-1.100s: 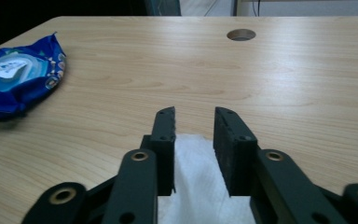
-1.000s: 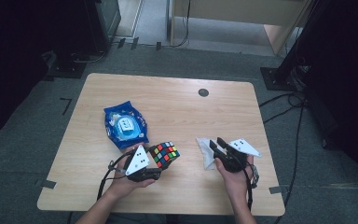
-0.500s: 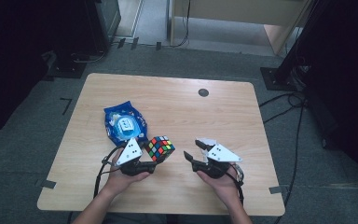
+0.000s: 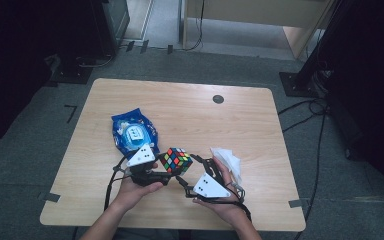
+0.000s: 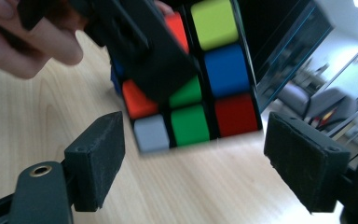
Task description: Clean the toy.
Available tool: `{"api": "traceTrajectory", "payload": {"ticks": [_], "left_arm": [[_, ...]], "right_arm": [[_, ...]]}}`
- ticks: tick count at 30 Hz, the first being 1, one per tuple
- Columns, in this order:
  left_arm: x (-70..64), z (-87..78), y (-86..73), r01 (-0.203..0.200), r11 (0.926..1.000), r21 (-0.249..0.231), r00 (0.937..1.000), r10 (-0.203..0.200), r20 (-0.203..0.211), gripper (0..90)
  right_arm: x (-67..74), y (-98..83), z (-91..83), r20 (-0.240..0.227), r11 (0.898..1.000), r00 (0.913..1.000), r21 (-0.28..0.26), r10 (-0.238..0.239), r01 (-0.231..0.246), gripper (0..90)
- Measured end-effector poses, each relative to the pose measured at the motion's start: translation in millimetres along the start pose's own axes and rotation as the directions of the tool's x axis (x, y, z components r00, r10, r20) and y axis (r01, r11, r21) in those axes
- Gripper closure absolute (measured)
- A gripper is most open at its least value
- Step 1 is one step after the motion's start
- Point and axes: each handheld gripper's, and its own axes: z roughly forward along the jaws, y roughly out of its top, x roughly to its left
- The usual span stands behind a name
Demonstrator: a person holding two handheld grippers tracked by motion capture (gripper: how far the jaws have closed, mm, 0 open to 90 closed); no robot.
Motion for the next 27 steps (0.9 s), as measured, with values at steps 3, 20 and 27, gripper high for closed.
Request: {"api": "traceTrajectory", "payload": {"ticks": [3,20,27], "left_arm": [[-4.4,5.1,0.6,0.002,0.9995,0.031,0.9999,-0.002,0.01,33.9],[26.3,-20.7,0.2,0.223,0.9597,-0.172,0.9706,-0.202,0.132,30.8],[21.5,-3.1,-10.6,0.127,0.9879,-0.089,0.9913,-0.13,-0.022,33.0]], "right_arm": [[6.0,2.9,1.3,0.022,0.998,0.9979,-0.006,-0.061,0.061,27.1],[-18.1,-5.9,-12.4,0.08,0.986,0.983,-0.011,0.165,-0.165,34.9],[-57.0,-19.8,-38.8,0.181,0.96,0.9436,-0.017,0.277,-0.279,34.9]]}}
